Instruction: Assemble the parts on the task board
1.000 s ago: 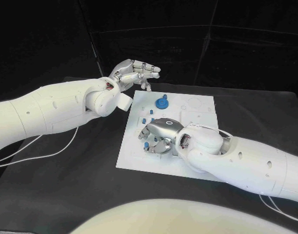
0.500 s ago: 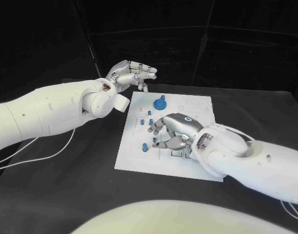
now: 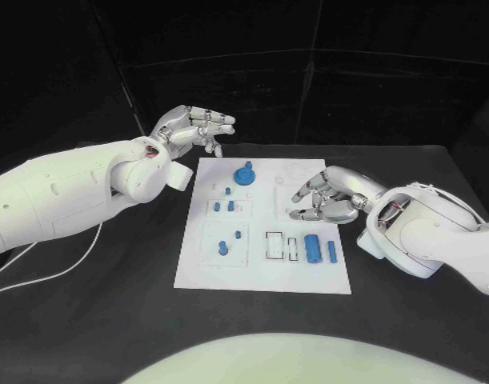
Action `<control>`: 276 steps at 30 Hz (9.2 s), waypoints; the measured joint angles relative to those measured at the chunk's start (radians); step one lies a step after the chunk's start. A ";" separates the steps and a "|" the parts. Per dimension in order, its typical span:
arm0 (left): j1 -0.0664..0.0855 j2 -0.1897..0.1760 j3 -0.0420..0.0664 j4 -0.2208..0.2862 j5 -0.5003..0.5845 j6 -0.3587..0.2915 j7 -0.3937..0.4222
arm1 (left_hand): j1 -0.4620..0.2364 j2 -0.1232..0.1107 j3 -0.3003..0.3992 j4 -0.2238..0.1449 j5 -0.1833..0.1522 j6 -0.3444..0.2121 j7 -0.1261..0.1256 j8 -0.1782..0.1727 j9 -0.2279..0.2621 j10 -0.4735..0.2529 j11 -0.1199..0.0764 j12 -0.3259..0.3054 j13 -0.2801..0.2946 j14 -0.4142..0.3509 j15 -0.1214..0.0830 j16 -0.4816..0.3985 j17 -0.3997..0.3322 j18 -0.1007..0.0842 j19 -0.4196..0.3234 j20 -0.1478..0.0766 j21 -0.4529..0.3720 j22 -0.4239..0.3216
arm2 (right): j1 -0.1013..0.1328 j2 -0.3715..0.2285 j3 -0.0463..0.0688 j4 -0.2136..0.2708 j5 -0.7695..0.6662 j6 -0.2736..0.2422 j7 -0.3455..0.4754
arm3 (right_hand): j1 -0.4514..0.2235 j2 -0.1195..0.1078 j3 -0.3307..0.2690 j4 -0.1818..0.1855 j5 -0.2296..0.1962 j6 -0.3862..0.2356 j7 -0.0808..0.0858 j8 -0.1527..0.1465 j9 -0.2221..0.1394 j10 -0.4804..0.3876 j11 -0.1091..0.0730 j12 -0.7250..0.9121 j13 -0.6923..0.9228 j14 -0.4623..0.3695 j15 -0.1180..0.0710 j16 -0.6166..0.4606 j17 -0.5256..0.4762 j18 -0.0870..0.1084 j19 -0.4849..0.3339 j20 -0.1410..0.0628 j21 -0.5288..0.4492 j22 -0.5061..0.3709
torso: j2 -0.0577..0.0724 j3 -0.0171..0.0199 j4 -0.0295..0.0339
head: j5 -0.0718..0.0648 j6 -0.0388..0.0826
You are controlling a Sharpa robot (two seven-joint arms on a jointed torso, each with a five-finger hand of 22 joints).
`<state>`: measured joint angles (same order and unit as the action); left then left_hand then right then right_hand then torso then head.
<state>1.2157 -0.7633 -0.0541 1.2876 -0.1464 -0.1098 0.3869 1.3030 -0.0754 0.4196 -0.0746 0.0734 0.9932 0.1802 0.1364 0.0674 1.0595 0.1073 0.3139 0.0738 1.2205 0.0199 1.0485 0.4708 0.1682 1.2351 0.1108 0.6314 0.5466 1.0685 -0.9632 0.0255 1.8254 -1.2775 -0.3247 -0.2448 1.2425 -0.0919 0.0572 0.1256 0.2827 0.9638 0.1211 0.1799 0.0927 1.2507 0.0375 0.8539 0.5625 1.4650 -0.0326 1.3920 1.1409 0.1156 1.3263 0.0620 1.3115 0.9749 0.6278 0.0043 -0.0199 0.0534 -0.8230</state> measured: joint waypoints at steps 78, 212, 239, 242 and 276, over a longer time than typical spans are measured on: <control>-0.001 -0.020 -0.001 0.017 0.000 0.000 -0.001 | 0.000 0.000 -0.003 0.003 0.000 0.000 0.000 0.000 0.000 0.000 0.000 0.000 0.000 0.000 0.000 0.000 0.000 0.000 0.000 0.000 -0.004 0.000 | -0.137 0.030 -0.008 -0.010 -0.176 0.071 -0.340 | 0.049 0.089 -0.243 0.158 0.084 0.007 -0.032 0.241 0.070 0.147 -0.025 0.497 0.691 0.000 -0.014 0.097 0.167 -0.015 0.040 -0.007 0.074 0.154 | -0.003 -0.0015 -0.0064 | -0.049 -0.002; -0.001 -0.020 -0.001 0.022 0.000 0.003 -0.003 | 0.000 0.000 -0.006 0.006 0.000 0.000 0.000 0.000 0.000 -0.007 0.000 0.007 0.000 -0.004 -0.004 0.000 -0.003 0.000 0.000 0.000 -0.004 -0.002 | -0.122 0.020 -0.007 0.028 -0.103 -0.081 -0.283 | 0.076 0.129 -0.286 0.050 -0.025 0.013 -0.033 0.231 0.179 0.157 -0.028 0.469 0.733 0.000 -0.028 0.095 0.167 -0.015 0.035 -0.010 0.069 0.139 | -0.003 -0.0021 -0.0079 | -0.054 0.002; 0.000 -0.023 -0.001 0.028 0.000 0.002 -0.003 | 0.000 0.000 -0.006 0.006 0.000 0.000 0.000 0.000 0.000 -0.007 0.000 0.007 0.000 -0.004 -0.004 0.000 -0.003 0.000 0.000 0.000 -0.004 -0.002 | -0.129 -0.049 -0.007 -0.026 -0.153 0.006 -0.308 | 0.094 0.139 -0.317 0.048 -0.020 0.017 -0.030 0.180 0.165 0.139 -0.025 0.437 0.734 0.000 -0.028 0.083 0.167 -0.015 0.021 -0.003 0.051 0.111 | -0.003 -0.0028 -0.0089 | -0.088 0.012; 0.000 -0.023 -0.001 0.028 0.000 0.002 -0.003 | 0.000 0.000 -0.006 0.006 0.000 0.000 0.000 0.000 0.000 -0.007 0.000 0.007 0.000 -0.004 -0.004 0.000 -0.003 0.000 0.000 0.000 -0.004 -0.002 | -0.132 -0.042 -0.007 -0.029 -0.156 0.019 -0.310 | 0.094 0.139 -0.317 0.048 -0.021 0.017 -0.030 0.180 0.165 0.139 -0.025 0.437 0.734 0.000 -0.028 0.083 0.167 -0.015 0.021 -0.003 0.051 0.111 | -0.003 -0.0025 -0.0089 | -0.087 0.010; 0.000 -0.024 -0.001 0.026 0.000 0.003 -0.004 | 0.000 0.000 -0.006 0.006 0.000 0.000 0.000 0.000 0.000 -0.007 0.000 0.007 0.000 -0.004 -0.004 0.000 -0.003 0.000 0.000 0.000 -0.004 -0.002 | -0.137 -0.036 -0.007 -0.036 -0.258 0.009 -0.321 | 0.088 0.125 -0.336 0.053 -0.021 0.026 -0.032 0.174 0.165 0.137 -0.023 0.431 0.716 0.000 -0.028 0.080 0.166 -0.015 0.014 -0.003 0.043 0.099 | -0.003 -0.0033 -0.0084 | -0.094 0.006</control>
<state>1.2153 -0.7871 -0.0555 1.3136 -0.1462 -0.1072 0.3831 1.3031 -0.0754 0.4139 -0.0689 0.0734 0.9933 0.1802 0.1364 0.0675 1.0523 0.1073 0.3207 0.0738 1.2169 0.0163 1.0485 0.4678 0.1683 1.2351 0.1108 0.6275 0.5450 0.9310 -0.9993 0.0182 1.7890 -1.5355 -0.3155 -0.5655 1.3302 0.0330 -0.2792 0.1789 0.2620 0.9894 0.0893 0.3536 0.2576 1.3877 0.0144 1.2854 1.2783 1.4651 -0.0607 1.4719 1.3074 0.1008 1.3400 0.0589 1.3543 1.0743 0.6252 0.0011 -0.0284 -0.0408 -0.8167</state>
